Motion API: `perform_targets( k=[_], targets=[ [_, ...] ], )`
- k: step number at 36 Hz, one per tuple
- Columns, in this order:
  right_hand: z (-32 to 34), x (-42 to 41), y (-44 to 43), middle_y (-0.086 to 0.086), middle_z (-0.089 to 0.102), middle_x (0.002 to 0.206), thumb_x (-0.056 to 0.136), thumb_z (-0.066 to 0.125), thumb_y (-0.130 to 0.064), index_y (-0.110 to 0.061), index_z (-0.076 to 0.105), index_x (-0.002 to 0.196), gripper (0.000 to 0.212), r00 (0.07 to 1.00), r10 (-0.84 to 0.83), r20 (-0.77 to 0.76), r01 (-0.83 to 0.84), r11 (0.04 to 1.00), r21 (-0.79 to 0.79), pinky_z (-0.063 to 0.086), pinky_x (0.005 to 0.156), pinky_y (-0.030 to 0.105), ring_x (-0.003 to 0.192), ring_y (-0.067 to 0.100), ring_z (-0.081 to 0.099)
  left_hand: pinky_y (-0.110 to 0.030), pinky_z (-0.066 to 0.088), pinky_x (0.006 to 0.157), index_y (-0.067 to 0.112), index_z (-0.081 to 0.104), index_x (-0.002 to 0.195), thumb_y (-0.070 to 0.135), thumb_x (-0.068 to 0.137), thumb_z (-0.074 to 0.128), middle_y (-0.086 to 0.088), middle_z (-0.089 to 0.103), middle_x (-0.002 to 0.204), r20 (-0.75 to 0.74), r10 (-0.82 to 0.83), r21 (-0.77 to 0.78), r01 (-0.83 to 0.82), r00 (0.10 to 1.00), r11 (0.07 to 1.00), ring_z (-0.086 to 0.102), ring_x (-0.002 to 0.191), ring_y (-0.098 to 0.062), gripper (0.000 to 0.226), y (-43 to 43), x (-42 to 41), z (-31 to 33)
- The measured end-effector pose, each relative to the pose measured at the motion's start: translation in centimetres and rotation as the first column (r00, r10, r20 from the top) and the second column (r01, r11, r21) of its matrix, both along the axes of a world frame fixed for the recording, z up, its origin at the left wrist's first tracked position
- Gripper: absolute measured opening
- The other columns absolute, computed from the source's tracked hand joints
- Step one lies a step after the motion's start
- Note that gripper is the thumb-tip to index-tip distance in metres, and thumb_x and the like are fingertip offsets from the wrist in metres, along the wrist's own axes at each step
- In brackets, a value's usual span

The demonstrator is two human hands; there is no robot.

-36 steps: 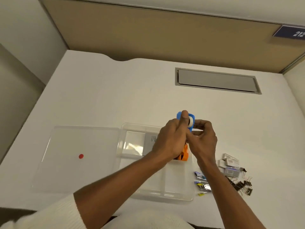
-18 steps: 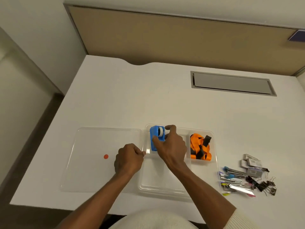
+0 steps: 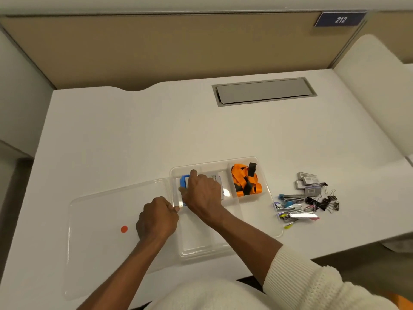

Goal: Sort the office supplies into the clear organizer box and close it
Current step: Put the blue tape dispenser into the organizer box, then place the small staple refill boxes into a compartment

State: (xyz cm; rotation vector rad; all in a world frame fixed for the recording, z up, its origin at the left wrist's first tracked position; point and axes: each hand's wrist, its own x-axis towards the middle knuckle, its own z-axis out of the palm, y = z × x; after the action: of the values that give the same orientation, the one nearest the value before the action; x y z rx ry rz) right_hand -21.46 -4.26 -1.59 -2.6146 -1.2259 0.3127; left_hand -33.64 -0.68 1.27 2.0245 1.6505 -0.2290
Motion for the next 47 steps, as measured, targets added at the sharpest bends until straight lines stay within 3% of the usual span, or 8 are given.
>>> perform_targets(
  k=[7, 12, 19, 26, 30, 38, 42, 47],
  targets=[
    [3.1, 3.0, -4.7, 0.000, 0.074, 0.107, 0.094, 0.065, -0.045, -0.020, 0.059, 0.127, 0.041, 0.994, -0.072, -0.081, 0.087, 0.975, 0.204, 0.054, 0.068, 0.031, 0.085, 0.019, 0.071, -0.023, 0.038, 0.050, 0.023, 0.054, 0.082, 0.048, 0.091, 0.068, 0.006, 0.052, 0.068, -0.233, -0.180, 0.101, 0.208, 0.956, 0.973, 0.050, 0.055, -0.012, 0.030, -0.7, 0.9, 1.2],
    [4.8, 6.3, -10.0, -0.009, 0.074, 0.098, 0.090, 0.067, -0.039, -0.027, 0.063, 0.116, 0.029, 0.971, -0.188, -0.148, 0.227, 0.921, 0.317, 0.052, 0.066, 0.030, 0.084, 0.015, 0.069, -0.024, 0.026, 0.046, 0.023, 0.051, 0.089, 0.046, 0.090, 0.069, 0.007, 0.045, 0.069, -0.349, -0.265, 0.148, 0.332, 0.899, 0.932, 0.042, 0.054, -0.010, 0.030, -2.4, 2.9, 3.2],
    [4.6, 13.1, -17.8, -0.012, 0.073, 0.091, 0.089, 0.067, -0.036, -0.027, 0.063, 0.110, 0.023, 0.924, -0.347, -0.158, 0.380, 0.872, 0.309, 0.055, 0.065, 0.033, 0.072, 0.009, 0.067, -0.029, 0.041, 0.058, 0.018, 0.063, 0.118, 0.057, 0.094, 0.060, -0.002, 0.070, 0.101, -0.227, -0.376, 0.285, 0.431, 0.898, 0.856, 0.066, 0.080, -0.019, 0.046, -6.9, 9.7, 5.5],
    [3.2, 19.2, -24.1, -0.005, 0.070, 0.100, 0.086, 0.069, -0.032, -0.022, 0.067, 0.110, 0.026, 0.848, -0.522, -0.087, 0.529, 0.831, 0.172, 0.053, 0.075, 0.037, 0.095, 0.021, 0.065, -0.032, 0.035, 0.066, 0.021, 0.057, 0.089, 0.051, 0.096, 0.059, 0.001, 0.062, 0.088, -0.015, -0.609, 0.306, 0.583, 0.793, 0.752, 0.063, 0.087, -0.026, 0.031, -11.2, 18.6, 5.1],
    [2.3, 21.9, -26.3, 0.004, 0.068, 0.109, 0.085, 0.070, -0.041, -0.019, 0.063, 0.118, 0.040, 0.818, -0.575, -0.025, 0.575, 0.815, 0.068, 0.053, 0.078, 0.040, 0.108, 0.028, 0.059, -0.033, 0.036, 0.068, 0.016, 0.066, 0.097, 0.049, 0.093, 0.064, -0.003, 0.070, 0.097, 0.066, -0.742, 0.328, 0.688, 0.667, 0.648, 0.066, 0.094, -0.028, 0.033, -12.9, 24.2, 3.6],
    [-0.1, 25.2, -26.5, 0.012, 0.070, 0.103, 0.073, 0.068, -0.077, -0.010, 0.066, 0.109, 0.076, 0.809, -0.581, 0.094, 0.584, 0.812, -0.010, 0.049, 0.084, 0.043, 0.097, 0.032, 0.063, -0.033, 0.042, 0.074, 0.015, 0.064, 0.103, 0.043, 0.092, 0.067, -0.005, 0.065, 0.108, 0.224, -0.796, 0.195, 0.775, 0.562, 0.601, 0.060, 0.102, -0.027, 0.031, -15.1, 34.2, 0.6],
    [-1.0, 25.8, -25.6, 0.008, 0.069, 0.099, 0.068, 0.066, -0.081, -0.013, 0.063, 0.102, 0.076, 0.813, -0.573, 0.102, 0.580, 0.813, -0.061, 0.043, 0.086, 0.040, 0.096, 0.029, 0.062, -0.040, 0.052, 0.090, 0.011, 0.060, 0.118, 0.043, 0.088, 0.074, -0.009, 0.061, 0.119, 0.186, -0.833, 0.074, 0.838, 0.522, 0.541, 0.059, 0.111, -0.029, 0.046, -15.6, 38.2, 0.3],
    [-1.6, 26.2, -24.7, 0.006, 0.067, 0.099, 0.066, 0.071, -0.078, -0.013, 0.062, 0.102, 0.075, 0.817, -0.571, 0.072, 0.575, 0.816, -0.059, 0.044, 0.085, 0.039, 0.094, 0.028, 0.062, -0.040, 0.055, 0.091, 0.006, 0.065, 0.109, 0.029, 0.083, 0.075, -0.009, 0.065, 0.113, 0.142, -0.867, -0.019, 0.877, 0.477, 0.479, 0.062, 0.103, -0.028, 0.036, -15.7, 40.4, -0.4]
  ],
)
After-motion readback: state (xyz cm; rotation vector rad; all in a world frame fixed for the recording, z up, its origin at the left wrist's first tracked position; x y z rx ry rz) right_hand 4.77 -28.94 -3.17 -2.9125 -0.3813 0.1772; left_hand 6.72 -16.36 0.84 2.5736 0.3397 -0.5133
